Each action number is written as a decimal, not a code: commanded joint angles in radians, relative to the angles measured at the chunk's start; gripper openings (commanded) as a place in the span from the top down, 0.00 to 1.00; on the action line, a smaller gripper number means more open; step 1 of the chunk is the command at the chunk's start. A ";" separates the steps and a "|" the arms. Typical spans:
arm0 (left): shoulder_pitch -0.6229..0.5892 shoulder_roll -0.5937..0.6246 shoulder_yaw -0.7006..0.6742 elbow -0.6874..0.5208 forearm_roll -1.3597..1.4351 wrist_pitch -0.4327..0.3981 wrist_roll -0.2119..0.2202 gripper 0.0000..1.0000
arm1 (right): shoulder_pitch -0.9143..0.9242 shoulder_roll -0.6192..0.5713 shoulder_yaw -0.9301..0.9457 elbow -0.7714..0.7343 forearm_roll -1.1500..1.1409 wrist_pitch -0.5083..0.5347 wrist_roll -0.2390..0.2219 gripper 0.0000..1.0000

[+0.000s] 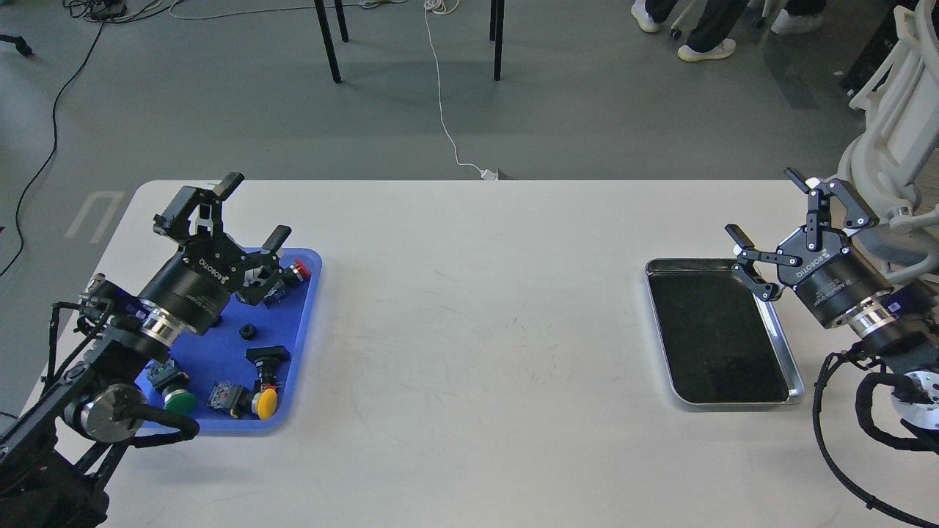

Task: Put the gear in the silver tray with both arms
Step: 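Move the left gripper over the blue tray of parts, then lower the left gripper and grasp a small black gear in the blue tray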

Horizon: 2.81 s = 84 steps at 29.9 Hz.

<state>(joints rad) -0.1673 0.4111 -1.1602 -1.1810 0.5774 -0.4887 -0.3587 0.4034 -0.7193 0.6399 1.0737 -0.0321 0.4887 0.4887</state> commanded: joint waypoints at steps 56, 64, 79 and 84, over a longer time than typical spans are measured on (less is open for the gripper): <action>-0.417 0.354 0.669 0.340 1.474 0.318 -0.130 0.08 | 0.009 0.000 0.018 -0.011 -0.008 0.000 0.000 0.01; -0.411 0.338 0.677 0.354 1.472 0.318 -0.130 0.20 | 0.006 0.000 0.020 -0.011 -0.008 0.000 0.000 0.01; -0.409 0.328 0.694 0.377 1.472 0.320 -0.130 0.36 | 0.005 0.001 0.018 -0.011 -0.008 0.000 0.000 0.01; -0.409 0.328 0.698 0.382 1.466 0.323 -0.130 0.37 | 0.005 0.006 0.018 -0.014 -0.008 0.000 0.000 0.01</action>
<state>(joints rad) -0.5768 0.7394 -0.4631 -0.8031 2.0479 -0.1677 -0.4886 0.4080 -0.7166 0.6581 1.0613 -0.0399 0.4887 0.4887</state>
